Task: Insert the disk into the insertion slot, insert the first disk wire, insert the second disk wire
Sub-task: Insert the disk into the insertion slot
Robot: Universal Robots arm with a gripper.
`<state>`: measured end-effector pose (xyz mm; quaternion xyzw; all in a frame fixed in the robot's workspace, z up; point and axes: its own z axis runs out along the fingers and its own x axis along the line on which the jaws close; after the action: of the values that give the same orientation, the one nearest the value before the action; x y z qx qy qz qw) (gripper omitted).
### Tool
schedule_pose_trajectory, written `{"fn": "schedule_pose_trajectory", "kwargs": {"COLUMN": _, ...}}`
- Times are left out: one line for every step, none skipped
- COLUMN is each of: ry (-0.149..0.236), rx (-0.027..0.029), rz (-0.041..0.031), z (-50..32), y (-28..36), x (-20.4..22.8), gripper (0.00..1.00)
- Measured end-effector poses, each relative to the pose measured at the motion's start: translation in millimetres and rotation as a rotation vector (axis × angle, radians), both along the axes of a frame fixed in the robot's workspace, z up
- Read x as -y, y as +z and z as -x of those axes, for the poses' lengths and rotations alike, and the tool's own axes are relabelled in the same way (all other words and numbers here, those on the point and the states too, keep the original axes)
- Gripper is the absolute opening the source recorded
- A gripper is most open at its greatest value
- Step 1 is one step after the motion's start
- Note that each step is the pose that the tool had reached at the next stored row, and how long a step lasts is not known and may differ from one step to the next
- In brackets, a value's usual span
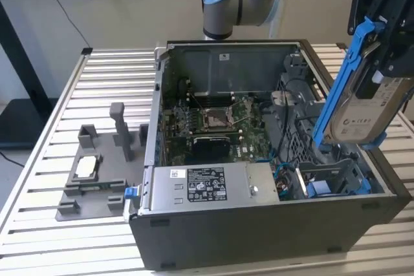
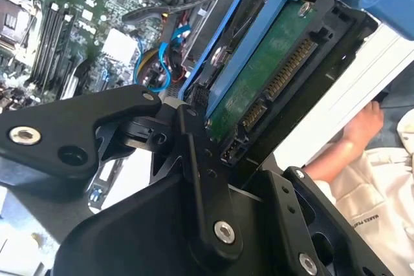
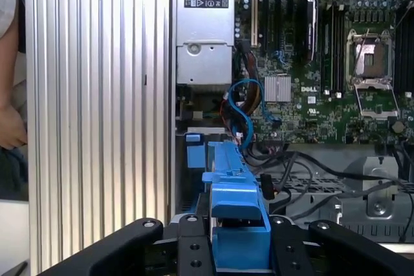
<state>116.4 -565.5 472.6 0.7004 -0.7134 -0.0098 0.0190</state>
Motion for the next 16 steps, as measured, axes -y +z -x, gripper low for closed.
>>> {"fn": "schedule_pose_trajectory", "kwargs": {"ry": 0.000, "rx": -0.0004, "rz": -0.0001, "z": 0.0, "y": -0.9, "x": 0.2, "gripper": 0.33}}
{"fn": "schedule_pose_trajectory", "kwargs": {"ry": 0.000, "rx": -0.0010, "rz": -0.0002, "z": -0.1, "y": -1.9, "x": 0.4, "gripper": 0.33}}
{"fn": "schedule_pose_trajectory", "kwargs": {"ry": 0.000, "rx": -0.0016, "rz": -0.0001, "z": -0.2, "y": -2.8, "x": 0.6, "gripper": 0.33}}
{"fn": "schedule_pose_trajectory", "kwargs": {"ry": 0.000, "rx": -0.0021, "rz": -0.0001, "z": -0.3, "y": -3.7, "x": 0.8, "gripper": 0.33}}
{"fn": "schedule_pose_trajectory", "kwargs": {"ry": 0.000, "rx": -0.0027, "rz": -0.0001, "z": -0.4, "y": -4.7, "x": 1.0, "gripper": 0.33}}
{"fn": "schedule_pose_trajectory", "kwargs": {"ry": 0.000, "rx": -0.0032, "rz": 0.0001, "z": -0.5, "y": -5.6, "x": 1.1, "gripper": 0.33}}
{"fn": "schedule_pose_trajectory", "kwargs": {"ry": 0.000, "rx": -0.0035, "rz": 0.0002, "z": -0.6, "y": -6.5, "x": 1.2, "gripper": 0.33}}
{"fn": "schedule_pose_trajectory", "kwargs": {"ry": 0.000, "rx": -0.0039, "rz": -0.0001, "z": -0.8, "y": -7.5, "x": 1.4, "gripper": 0.33}}
{"fn": "schedule_pose_trajectory", "kwargs": {"ry": 0.000, "rx": -0.0046, "rz": 0.0000, "z": -1.1, "y": -8.3, "x": 1.5, "gripper": 0.33}}
{"fn": "schedule_pose_trajectory", "kwargs": {"ry": 0.000, "rx": -0.0053, "rz": -0.0002, "z": -1.3, "y": -9.2, "x": 1.7, "gripper": 0.33}}
{"fn": "schedule_pose_trajectory", "kwargs": {"ry": 0.000, "rx": -0.0064, "rz": -0.0002, "z": -1.6, "y": -10.1, "x": 1.9, "gripper": 0.33}}
{"fn": "schedule_pose_trajectory", "kwargs": {"ry": 0.001, "rx": -0.0074, "rz": 0.0000, "z": -1.8, "y": -10.8, "x": 2.0, "gripper": 0.33}}
{"fn": "schedule_pose_trajectory", "kwargs": {"ry": 0.001, "rx": -0.0083, "rz": 0.0000, "z": -1.9, "y": -11.6, "x": 2.1, "gripper": 0.33}}
{"fn": "schedule_pose_trajectory", "kwargs": {"ry": 0.001, "rx": -0.0091, "rz": 0.0000, "z": -2.0, "y": -12.5, "x": 2.3, "gripper": 0.33}}
{"fn": "schedule_pose_trajectory", "kwargs": {"ry": 0.002, "rx": -0.0096, "rz": -0.0002, "z": -2.1, "y": -13.3, "x": 2.6, "gripper": 0.33}}
{"fn": "schedule_pose_trajectory", "kwargs": {"ry": 0.003, "rx": -0.0098, "rz": -0.0001, "z": -2.1, "y": -14.0, "x": 2.9, "gripper": 0.33}}
